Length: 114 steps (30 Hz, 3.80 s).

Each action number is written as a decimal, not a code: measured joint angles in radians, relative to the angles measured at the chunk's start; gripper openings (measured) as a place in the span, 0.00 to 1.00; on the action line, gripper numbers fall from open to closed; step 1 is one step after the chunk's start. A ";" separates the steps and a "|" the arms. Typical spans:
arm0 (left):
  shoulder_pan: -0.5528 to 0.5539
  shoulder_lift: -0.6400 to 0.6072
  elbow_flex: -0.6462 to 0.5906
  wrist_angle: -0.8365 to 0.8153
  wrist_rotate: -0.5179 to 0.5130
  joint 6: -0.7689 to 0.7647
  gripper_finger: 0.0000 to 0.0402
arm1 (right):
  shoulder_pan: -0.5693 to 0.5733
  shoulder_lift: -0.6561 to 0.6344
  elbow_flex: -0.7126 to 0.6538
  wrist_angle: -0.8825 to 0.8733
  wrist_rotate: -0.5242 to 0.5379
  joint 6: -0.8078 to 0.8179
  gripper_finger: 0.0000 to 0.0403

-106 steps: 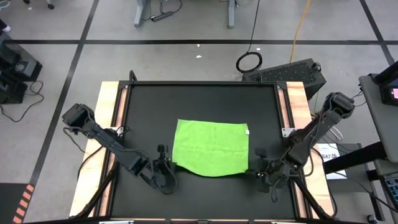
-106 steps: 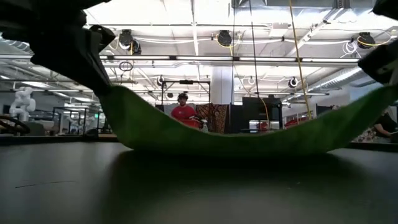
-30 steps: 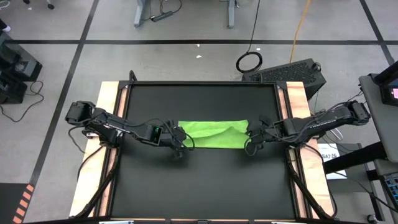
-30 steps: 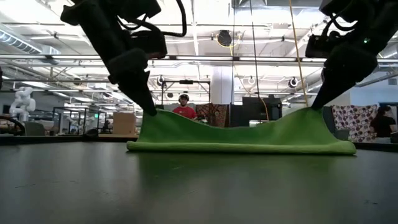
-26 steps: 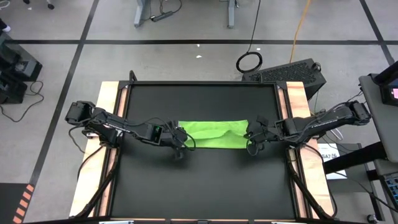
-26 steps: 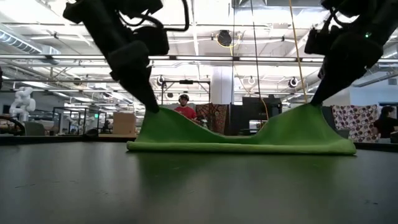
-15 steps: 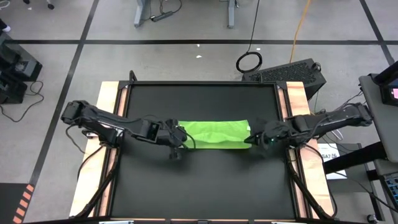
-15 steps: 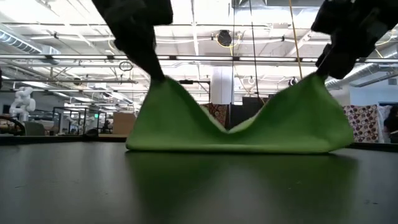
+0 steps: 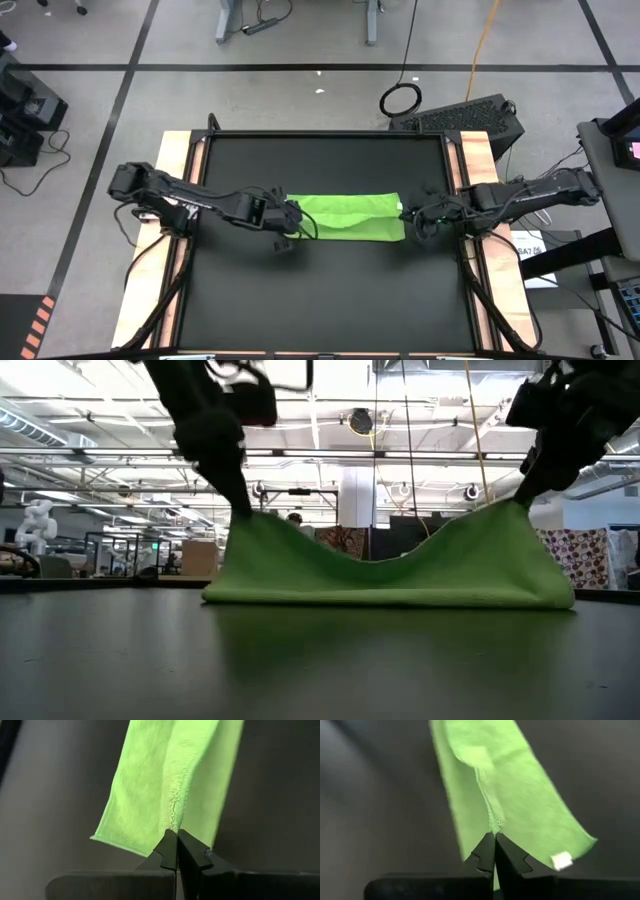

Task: Roll towel
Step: Fold green microfiber towel

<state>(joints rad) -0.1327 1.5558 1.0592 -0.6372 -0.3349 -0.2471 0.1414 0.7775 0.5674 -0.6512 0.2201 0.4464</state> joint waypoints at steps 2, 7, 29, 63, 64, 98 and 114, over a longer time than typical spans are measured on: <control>0.016 0.034 0.000 -0.011 -0.004 0.002 0.01 | -0.010 0.027 0.000 -0.024 0.034 0.012 0.00; 0.046 0.089 -0.001 -0.016 -0.023 0.010 0.01 | -0.040 0.095 0.000 -0.034 0.074 0.031 0.00; 0.141 0.106 -0.052 0.092 -0.078 0.029 0.08 | -0.184 0.372 -0.001 0.028 0.121 0.009 0.00; 0.161 0.135 -0.048 0.106 -0.179 0.059 0.57 | -0.214 0.398 -0.001 0.049 0.171 0.033 0.34; 0.159 0.135 -0.048 0.107 -0.146 0.071 0.57 | -0.214 0.394 -0.001 0.049 0.175 0.031 0.34; 0.369 0.135 -0.266 0.458 0.299 0.104 0.57 | -0.034 0.349 -0.301 0.693 -0.070 0.025 0.34; 0.369 0.095 -0.274 0.474 0.264 0.134 0.57 | -0.034 0.349 -0.357 0.733 -0.067 0.103 0.34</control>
<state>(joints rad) 0.2363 1.6505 0.7849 -0.1630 -0.0709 -0.1130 0.1070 1.1267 0.2104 0.0818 0.1531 0.5493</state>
